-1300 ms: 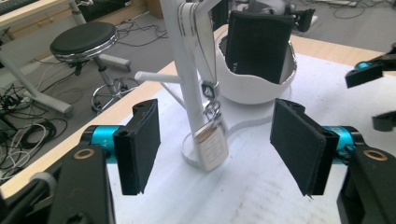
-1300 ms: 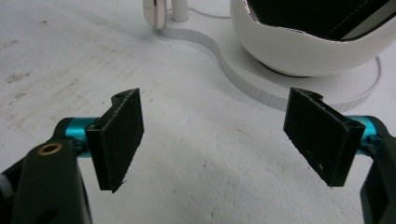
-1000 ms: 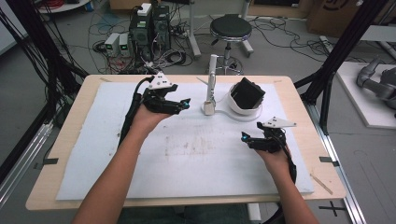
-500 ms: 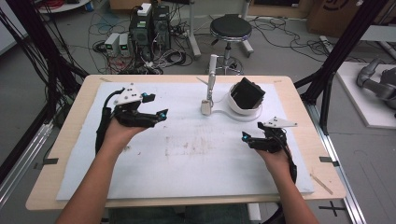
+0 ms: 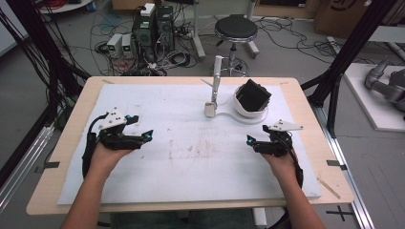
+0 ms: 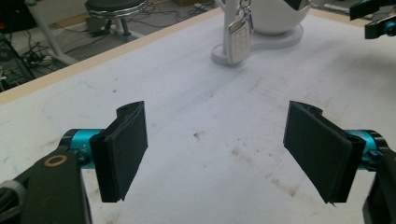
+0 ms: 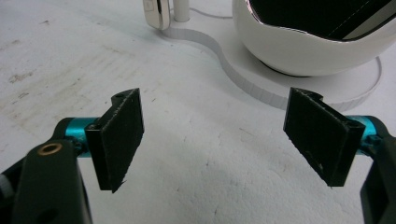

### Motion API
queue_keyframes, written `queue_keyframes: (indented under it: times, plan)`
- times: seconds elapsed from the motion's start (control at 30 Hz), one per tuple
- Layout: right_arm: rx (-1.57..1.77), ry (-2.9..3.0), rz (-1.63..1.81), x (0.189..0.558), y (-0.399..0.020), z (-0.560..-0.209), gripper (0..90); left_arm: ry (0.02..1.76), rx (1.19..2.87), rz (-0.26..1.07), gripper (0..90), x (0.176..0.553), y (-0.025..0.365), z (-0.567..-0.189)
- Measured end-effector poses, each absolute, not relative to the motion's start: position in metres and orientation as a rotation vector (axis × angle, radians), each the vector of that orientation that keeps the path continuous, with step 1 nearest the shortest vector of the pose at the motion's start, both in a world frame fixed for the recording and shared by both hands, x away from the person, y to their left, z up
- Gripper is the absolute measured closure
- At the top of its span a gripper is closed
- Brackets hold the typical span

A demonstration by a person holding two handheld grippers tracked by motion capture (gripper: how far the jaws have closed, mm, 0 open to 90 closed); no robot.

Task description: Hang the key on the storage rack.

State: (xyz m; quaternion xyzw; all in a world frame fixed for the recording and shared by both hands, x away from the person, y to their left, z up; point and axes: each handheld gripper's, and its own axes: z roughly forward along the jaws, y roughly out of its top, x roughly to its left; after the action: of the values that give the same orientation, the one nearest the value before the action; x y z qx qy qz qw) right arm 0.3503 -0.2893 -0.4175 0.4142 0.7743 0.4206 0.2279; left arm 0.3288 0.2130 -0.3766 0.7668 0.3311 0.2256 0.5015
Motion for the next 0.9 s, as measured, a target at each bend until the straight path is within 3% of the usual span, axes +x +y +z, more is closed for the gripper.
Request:
queue_keyframes:
  times: [0.47,0.9]
  plan:
    - [1.142,2.151,1.142,0.353,-0.287,-0.421,20.5,0.868,1.852,0.540,20.0,0.321,0.246,-0.397]
    - [1.126,2.163,1.143,0.352,-0.287,-0.421,20.5,0.859,1.874,0.509,20.0,0.322,0.241,-0.402]
